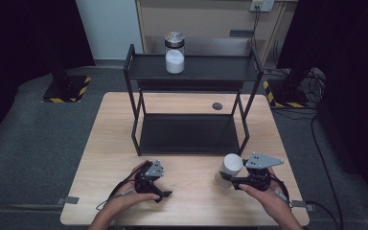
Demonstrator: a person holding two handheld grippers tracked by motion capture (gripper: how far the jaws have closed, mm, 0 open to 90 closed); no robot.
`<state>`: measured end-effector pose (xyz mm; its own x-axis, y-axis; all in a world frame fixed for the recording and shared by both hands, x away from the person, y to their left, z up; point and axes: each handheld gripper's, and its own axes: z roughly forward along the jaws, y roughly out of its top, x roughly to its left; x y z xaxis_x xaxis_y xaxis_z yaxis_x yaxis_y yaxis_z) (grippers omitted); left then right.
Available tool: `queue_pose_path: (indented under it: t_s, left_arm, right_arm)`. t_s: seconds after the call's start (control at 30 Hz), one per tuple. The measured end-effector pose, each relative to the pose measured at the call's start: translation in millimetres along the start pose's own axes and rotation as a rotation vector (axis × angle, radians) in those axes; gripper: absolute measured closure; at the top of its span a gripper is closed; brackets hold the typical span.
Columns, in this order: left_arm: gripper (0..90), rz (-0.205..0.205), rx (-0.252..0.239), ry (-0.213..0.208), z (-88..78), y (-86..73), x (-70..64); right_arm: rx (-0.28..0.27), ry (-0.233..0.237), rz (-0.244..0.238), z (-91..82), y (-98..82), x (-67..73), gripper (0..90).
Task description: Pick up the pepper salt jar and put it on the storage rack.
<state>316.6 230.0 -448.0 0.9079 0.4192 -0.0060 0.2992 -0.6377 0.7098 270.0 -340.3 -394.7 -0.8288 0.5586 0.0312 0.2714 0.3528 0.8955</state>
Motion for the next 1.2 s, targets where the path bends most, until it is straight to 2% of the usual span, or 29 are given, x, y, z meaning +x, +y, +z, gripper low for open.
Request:
queue_pose_path:
  t_s: [0.37,0.7,1.2]
  left_arm:
    - [0.0,-0.004,-0.004,0.001,0.3,-0.7,-0.4]
    - [0.0,-0.001,-0.002,0.001,0.1,-0.4,-0.2]
    - [0.0,0.000,-0.002,0.001,0.1,-0.3,-0.1]
  right_arm:
    - [-0.044,0.012,0.015,-12.5,27.3,-6.7,36.4]
    - [-0.082,0.034,0.036,-13.4,48.0,-11.4,36.5]
    - [-0.131,0.013,0.031,-25.2,86.1,-19.8,36.5]
